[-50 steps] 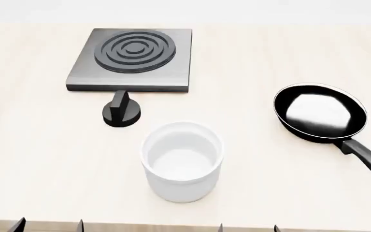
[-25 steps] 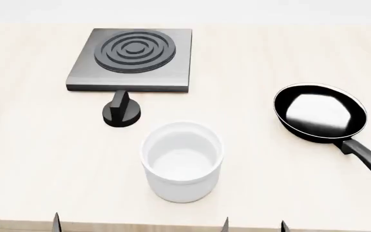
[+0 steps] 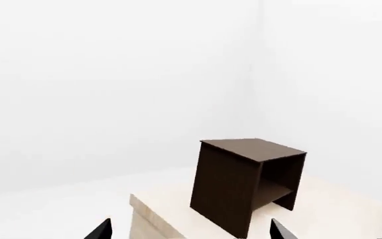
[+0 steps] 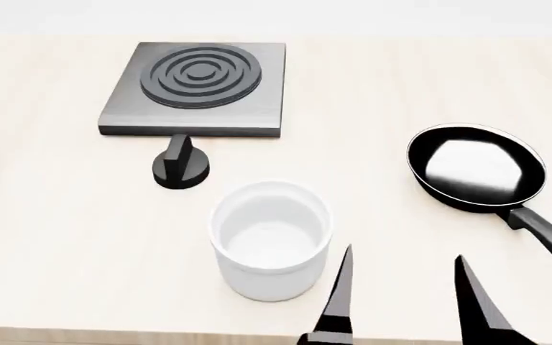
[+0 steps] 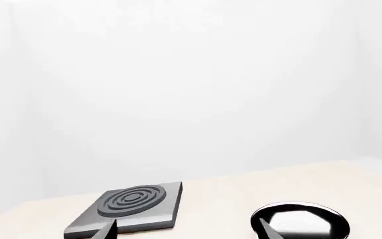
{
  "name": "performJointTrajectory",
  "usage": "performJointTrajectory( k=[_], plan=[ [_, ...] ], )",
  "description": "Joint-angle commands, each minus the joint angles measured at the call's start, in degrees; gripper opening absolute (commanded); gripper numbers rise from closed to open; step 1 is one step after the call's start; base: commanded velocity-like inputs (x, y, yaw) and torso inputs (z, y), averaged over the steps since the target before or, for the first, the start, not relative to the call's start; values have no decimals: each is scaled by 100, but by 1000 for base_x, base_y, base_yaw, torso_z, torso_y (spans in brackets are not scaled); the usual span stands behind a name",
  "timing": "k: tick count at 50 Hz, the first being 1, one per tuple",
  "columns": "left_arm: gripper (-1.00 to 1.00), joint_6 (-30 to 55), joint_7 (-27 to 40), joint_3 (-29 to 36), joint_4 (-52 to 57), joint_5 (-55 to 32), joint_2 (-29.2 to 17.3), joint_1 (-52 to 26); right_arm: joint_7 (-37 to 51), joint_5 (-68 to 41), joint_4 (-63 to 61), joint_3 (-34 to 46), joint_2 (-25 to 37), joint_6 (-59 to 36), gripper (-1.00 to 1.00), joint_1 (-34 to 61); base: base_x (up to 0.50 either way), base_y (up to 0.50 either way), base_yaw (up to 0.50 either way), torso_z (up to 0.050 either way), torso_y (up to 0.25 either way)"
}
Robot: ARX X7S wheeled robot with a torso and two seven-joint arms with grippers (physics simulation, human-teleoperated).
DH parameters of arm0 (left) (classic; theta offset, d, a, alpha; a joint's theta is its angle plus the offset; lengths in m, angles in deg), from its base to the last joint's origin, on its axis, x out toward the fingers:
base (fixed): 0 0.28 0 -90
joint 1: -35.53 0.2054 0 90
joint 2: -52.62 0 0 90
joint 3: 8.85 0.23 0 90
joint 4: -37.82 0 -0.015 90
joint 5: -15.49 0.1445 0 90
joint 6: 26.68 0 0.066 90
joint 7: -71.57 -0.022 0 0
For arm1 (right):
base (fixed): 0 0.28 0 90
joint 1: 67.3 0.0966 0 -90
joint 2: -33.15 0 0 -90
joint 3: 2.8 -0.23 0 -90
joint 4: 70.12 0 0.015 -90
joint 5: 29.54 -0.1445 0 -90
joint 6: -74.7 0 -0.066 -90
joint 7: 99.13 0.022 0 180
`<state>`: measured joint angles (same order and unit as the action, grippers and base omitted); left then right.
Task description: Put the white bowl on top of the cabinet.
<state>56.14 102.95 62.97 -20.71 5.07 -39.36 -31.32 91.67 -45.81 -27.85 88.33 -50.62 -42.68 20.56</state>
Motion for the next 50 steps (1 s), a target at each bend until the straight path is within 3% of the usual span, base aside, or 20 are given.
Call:
performJointTrajectory(
  k=[1, 3, 8, 23, 50],
  plan=[
    [100, -790, 1256, -485, 177, -393, 121, 890, 1098, -919, -1225, 229, 814, -315, 100, 132, 0, 0, 0, 0, 0],
    [100, -743, 1380, -458, 170, -397, 62, 933, 1701, -1295, -1223, 493, 1328, -48, 100, 221, 0, 0, 0, 0, 0],
    [100, -735, 1530, -591, 363, -469, -18, 1293, 2250, -1841, -1217, 563, 1750, 336, 100, 285, 0, 16, 0, 0, 0],
    [100, -1033, 1774, -531, 212, -585, -146, 1422, 3247, -1854, -1209, 1482, 2728, 1127, 100, 609, 40, 416, 0, 0, 0],
    [100, -1142, 1934, -371, 149, -685, -328, 1450, 3676, -1995, -1165, 1846, 3118, 1479, 100, 819, 66, 500, 0, 0, 0]
  ],
)
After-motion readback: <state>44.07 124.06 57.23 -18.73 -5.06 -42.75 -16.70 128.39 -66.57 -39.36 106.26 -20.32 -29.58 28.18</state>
